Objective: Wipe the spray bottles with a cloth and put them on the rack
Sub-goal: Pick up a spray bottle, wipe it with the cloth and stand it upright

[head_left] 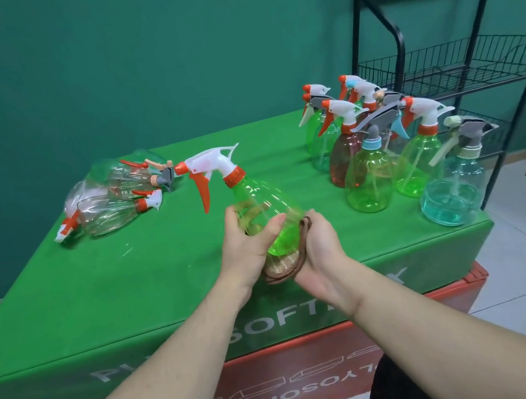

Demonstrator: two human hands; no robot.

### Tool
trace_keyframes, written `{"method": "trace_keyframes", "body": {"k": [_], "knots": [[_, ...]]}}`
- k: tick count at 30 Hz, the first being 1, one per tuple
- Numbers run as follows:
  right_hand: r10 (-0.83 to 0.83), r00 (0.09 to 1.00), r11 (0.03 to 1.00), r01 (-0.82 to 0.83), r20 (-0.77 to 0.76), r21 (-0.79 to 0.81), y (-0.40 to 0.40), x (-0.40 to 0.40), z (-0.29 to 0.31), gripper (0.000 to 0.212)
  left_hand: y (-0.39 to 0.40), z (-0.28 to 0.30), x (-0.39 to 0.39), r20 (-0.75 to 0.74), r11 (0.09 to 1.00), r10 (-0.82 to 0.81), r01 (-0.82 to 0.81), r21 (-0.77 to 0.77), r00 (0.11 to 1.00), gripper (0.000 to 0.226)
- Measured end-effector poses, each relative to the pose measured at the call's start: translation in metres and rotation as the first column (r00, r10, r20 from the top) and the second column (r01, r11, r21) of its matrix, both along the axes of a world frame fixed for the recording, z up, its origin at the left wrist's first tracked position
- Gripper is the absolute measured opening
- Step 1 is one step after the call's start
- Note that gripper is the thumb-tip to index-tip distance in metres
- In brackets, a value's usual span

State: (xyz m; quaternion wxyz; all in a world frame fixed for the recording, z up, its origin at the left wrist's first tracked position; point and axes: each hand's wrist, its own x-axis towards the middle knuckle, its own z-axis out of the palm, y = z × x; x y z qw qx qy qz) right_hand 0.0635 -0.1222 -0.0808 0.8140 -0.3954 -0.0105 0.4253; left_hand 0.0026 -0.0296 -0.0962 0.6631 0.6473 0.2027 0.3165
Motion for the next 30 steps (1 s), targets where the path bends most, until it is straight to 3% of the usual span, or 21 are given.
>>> {"method": "trace_keyframes", "body": {"k": [9,20,30], "knots": [[-0.04,0.997,0.996,0.044,0.064,-0.073,-0.013,-0.004,-0.002,0.046,0.001,0.003,0.005,-0.124,0.955,0.103,-0.064,0.288,0.987,0.068],[-0.106,0.992,0.994,0.106,0.069,0.008,-0.027,0.02,0.002,0.044,-0.022,0.009,0.017,-0.165,0.973,0.015,0.024,0.23,0.986,0.061],[-0.144,0.969,0.95,0.192,0.201,-0.245,-0.072,0.047,0.001,0.033,-0.046,0.01,0.045,-0.315,0.916,0.008,0.119,0.382,0.949,0.059]]}}
